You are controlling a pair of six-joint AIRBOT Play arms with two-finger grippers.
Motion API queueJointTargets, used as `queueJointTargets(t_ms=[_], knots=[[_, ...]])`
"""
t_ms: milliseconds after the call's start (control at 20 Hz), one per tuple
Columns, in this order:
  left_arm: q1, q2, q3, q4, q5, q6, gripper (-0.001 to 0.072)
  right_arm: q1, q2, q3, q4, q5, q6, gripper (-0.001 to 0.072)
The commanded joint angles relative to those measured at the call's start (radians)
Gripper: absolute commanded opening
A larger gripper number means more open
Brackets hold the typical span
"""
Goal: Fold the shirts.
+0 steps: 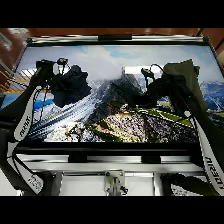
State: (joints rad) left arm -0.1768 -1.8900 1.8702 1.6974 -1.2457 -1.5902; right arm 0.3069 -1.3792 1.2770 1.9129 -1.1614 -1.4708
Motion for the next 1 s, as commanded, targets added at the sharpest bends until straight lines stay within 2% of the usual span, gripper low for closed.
queueJointTargets(t_ms=[0, 200, 400, 500, 600, 700, 800, 900, 950], knots=[[-0.043, 0.103, 0.138, -0.004, -0.045, 0.026, 0.0028, 0.0, 0.07, 0.0, -0.011, 0.04, 0.008, 0.0613], [-0.169, 0.372, 0.198, -0.014, -0.026, 0.026, 0.0028, 0.0, 0.26, 0.0, -0.182, 0.04, 0.026, 0.0613], [-0.332, 0.589, 0.135, -0.023, -0.039, -0.011, 0.0028, 0.0, 0.483, 0.0, -0.399, 0.04, 0.15, 0.0613], [-0.409, 0.628, 0.091, -0.023, -0.092, -0.055, 0.0028, 0.0, 0.57, 0.0, -0.461, 0.039, 0.207, 0.0613], [-0.481, 0.626, 0.027, -0.023, -0.151, -0.09, 0.0028, 0.0, 0.631, 0.0, -0.471, 0.029, 0.223, 0.0613], [-0.547, 0.62, -0.094, -0.023, -0.149, -0.133, 0.0029, 0.0, 0.653, 0.0, -0.463, -0.019, 0.225, 0.0613], [-0.603, 0.613, -0.253, -0.023, -0.104, -0.193, 0.0029, 0.0, 0.646, -0.002, -0.463, -0.094, 0.225, 0.0613], [-0.65, 0.613, -0.413, -0.051, 0.006, -0.268, 0.0029, 0.0, 0.623, -0.005, -0.463, -0.145, 0.224, 0.0613], [-0.666, 0.612, -0.467, -0.099, 0.063, -0.283, 0.0052, 0.0, 0.605, -0.006, -0.46, -0.154, 0.216, 0.0614]])
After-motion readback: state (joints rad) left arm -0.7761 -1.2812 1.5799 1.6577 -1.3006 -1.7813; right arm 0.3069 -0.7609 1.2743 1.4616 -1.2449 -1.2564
